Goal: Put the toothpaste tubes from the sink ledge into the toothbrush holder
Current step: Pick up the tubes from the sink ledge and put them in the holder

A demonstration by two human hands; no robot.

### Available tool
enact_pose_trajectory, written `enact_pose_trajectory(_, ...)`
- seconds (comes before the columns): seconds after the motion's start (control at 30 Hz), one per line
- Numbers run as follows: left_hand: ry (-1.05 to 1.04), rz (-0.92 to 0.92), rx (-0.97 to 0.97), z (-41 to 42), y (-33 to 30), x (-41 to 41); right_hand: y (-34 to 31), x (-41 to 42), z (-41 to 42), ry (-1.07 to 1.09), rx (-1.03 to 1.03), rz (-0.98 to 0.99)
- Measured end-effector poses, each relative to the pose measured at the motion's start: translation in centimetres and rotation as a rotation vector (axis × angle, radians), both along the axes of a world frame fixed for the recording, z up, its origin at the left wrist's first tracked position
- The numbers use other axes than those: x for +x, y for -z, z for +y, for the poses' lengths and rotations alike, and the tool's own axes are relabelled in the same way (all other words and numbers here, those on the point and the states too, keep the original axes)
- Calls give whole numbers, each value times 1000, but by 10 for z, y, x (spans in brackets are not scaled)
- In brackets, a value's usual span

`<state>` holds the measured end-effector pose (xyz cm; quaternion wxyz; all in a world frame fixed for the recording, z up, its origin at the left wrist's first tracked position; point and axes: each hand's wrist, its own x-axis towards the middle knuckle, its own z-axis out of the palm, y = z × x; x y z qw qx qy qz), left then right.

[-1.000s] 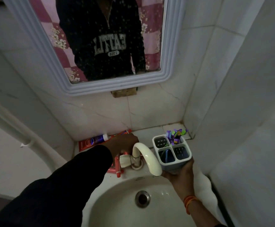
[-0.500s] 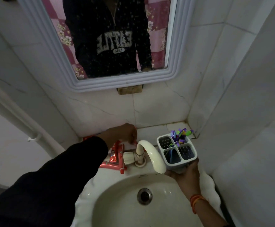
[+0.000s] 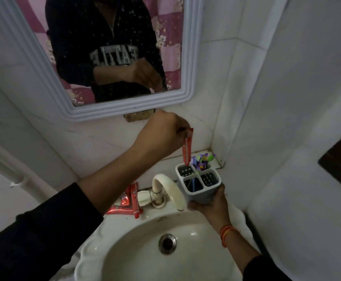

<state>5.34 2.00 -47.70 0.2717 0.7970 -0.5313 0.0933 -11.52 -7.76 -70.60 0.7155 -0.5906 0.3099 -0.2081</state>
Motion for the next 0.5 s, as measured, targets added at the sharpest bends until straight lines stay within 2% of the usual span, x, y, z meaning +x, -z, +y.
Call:
enact_pose_trajectory(0.03,0,10,1,-4,-5,-8,0,-1,-1,16,27,-22)
enact_pose_trajectory(0.1,-2,42,64,-16,-2,-22,5,1,-4,14,-46,-21)
enact_pose_trajectory(0.3,-39,142,348,-49,61,-45,6,-3,-22,-95,-188,15)
enact_pose_trajectory(0.4,-79,286,358,-49,66,-40,4,-5,-26,-117,-118,54)
enact_pose_trajectory(0.5,-152,354,323,-41,63,-18,11,-7,-30,-143,-190,92)
